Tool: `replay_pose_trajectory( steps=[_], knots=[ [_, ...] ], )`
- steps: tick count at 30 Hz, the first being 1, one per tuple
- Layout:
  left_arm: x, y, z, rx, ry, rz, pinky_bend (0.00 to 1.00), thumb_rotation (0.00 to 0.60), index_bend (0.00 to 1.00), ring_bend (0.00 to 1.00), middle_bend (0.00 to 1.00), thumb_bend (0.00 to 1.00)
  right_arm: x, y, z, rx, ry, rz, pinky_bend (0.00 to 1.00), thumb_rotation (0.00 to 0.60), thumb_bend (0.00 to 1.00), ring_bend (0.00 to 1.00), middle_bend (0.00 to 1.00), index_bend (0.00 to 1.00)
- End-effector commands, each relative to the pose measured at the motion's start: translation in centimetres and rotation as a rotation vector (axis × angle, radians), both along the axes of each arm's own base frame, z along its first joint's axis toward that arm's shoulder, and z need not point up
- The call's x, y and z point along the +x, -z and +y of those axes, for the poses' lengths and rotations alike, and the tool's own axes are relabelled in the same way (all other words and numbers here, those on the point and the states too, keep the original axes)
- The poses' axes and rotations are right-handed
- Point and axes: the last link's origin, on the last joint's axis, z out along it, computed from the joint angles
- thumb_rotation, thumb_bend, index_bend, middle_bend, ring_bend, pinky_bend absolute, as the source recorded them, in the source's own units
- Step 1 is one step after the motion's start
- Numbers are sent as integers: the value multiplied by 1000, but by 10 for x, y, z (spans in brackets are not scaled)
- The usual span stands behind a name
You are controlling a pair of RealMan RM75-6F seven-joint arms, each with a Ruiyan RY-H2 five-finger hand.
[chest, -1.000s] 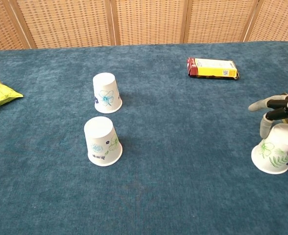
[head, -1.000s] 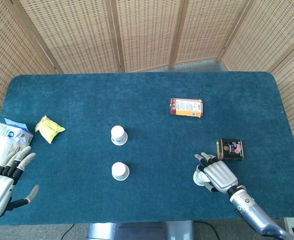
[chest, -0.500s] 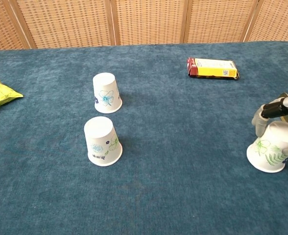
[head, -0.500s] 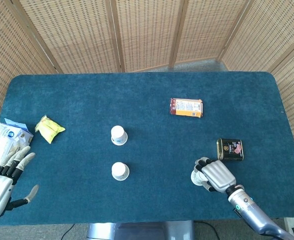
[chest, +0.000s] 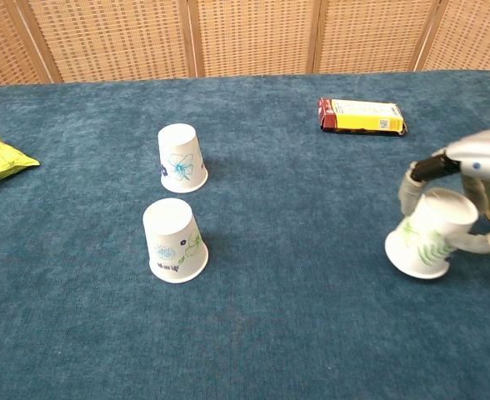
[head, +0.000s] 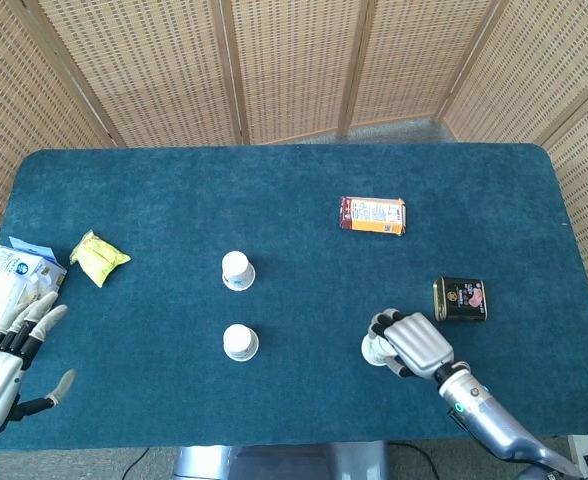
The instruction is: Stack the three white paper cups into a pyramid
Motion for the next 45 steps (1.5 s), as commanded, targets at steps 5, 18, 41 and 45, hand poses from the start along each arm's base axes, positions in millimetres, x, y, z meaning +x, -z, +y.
replay_pose_trajectory(
  steps=[5,18,41,45],
  knots=[
    [-2,-1,0,3,-2,-2,0,496,0,0,0,434,35,10,-15,9,-45,-27,544,600,468,226,287,466],
    [-13,-3,-3,13,-32,-4,0,499,0,0,0,434,77,38,-46,31,-76,11,544,600,469,226,288,464],
    [-26,-9,-7,31,-73,-6,0,498,0,0,0,434,117,68,-78,34,-74,75,544,600,472,227,288,462],
    [-28,-9,-9,32,-82,-8,0,499,0,0,0,435,125,73,-83,34,-73,81,544,600,472,226,288,458]
  ],
)
